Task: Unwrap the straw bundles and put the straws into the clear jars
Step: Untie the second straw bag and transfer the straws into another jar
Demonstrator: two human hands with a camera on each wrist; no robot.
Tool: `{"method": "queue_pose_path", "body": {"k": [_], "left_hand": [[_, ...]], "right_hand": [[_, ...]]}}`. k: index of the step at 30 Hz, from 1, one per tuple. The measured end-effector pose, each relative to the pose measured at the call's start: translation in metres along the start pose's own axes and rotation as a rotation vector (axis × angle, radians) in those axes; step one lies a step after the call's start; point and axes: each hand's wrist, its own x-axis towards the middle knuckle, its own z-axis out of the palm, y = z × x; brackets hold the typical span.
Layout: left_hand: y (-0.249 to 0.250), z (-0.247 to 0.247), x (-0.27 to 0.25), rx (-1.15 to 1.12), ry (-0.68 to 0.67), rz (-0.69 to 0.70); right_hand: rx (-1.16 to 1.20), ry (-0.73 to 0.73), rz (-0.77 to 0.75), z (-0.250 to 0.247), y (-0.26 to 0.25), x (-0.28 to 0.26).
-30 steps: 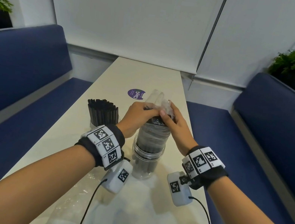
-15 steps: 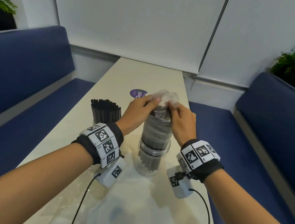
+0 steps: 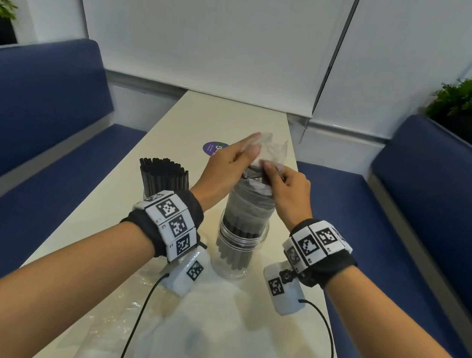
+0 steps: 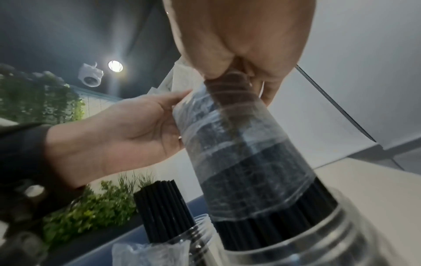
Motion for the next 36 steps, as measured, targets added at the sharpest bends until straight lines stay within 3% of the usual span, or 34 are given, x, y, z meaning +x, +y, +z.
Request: {"method": "queue_pose_path", "body": {"k": [4,9,13,17,22,25,29,32,36], "left_hand": [[-0.001,-0.002,0.001,0.044,-0.042,-0.08],[-0.008,-0.008,0.002,0.128,0.054,-0.012],[-0.004,0.0,0.001,0.061,0.09,0.021],[-0.003,-0.004,0.005,0.065,0.063,-0.019],[-0.007,-0.007,0.003,0.137,0.097,-0.016],[-0.007,-0.007,0.004,0.037,0.147,-0.065],[-0.006,-0.001,0.001,0.006,0.009,-0.138],[-0.005,-0.002,-0.002,0.131,-0.077,-0.097],[-0.003,-0.007,-0.002,0.214,0.023,-0.036]], "right_hand": [[0.066,0.007,0.037,-0.001,-0.002,0.001],[0.13,-0.087,-0.02,0.002,-0.003,-0.002],[-0.035,-0.002,-0.07,0.0,-0.004,0.004],[-0.046,0.048,-0.099,-0.003,-0.005,0.007],[0.149,-0.103,-0.02,-0.005,-0.007,0.002],[0.059,-0.147,0.008,-0.009,-0.008,-0.002],[-0.15,-0.033,-0.037,-0.007,-0.003,0.001],[-0.293,0.004,-0.1,-0.003,0.002,0.0],[-0.221,-0.05,-0.128,-0.003,-0.004,-0.002]]}}
